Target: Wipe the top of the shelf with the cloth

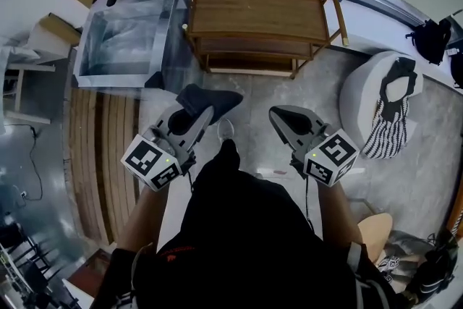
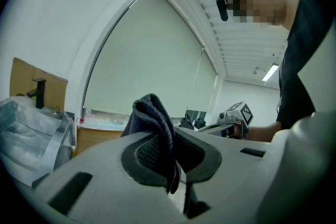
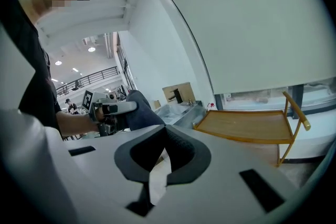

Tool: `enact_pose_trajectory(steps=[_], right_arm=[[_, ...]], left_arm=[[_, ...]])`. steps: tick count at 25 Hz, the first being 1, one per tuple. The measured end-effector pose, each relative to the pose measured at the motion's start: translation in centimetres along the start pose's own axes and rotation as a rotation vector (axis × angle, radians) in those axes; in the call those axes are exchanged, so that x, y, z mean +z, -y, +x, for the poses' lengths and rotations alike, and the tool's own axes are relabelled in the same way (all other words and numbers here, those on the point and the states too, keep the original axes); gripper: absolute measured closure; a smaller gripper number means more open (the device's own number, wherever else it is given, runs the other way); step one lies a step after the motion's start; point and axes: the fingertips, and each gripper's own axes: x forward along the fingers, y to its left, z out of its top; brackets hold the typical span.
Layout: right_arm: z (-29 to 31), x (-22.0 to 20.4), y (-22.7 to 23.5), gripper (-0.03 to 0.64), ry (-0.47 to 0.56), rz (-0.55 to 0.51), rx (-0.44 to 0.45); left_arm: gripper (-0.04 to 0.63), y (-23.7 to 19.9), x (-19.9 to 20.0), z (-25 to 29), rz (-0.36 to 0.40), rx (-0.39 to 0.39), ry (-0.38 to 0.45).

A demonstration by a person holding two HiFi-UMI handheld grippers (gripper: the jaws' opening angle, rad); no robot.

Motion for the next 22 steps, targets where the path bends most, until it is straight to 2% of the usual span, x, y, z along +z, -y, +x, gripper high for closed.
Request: enact_pose_trajectory(steps=[11,22], right_arm=[[9.3,6.1,5.1,0.612,-0.017,0.02,-0.027],[13.7,9.0,9.0,0.612,-0.013,0.036,-0.038]], left_arm=[[0.557,-11.3,4.2,3.6,-0.024,-0.049,-0.013],[0.557,-17.8,6.1,6.3,-0.037,-0.075,-0.011]])
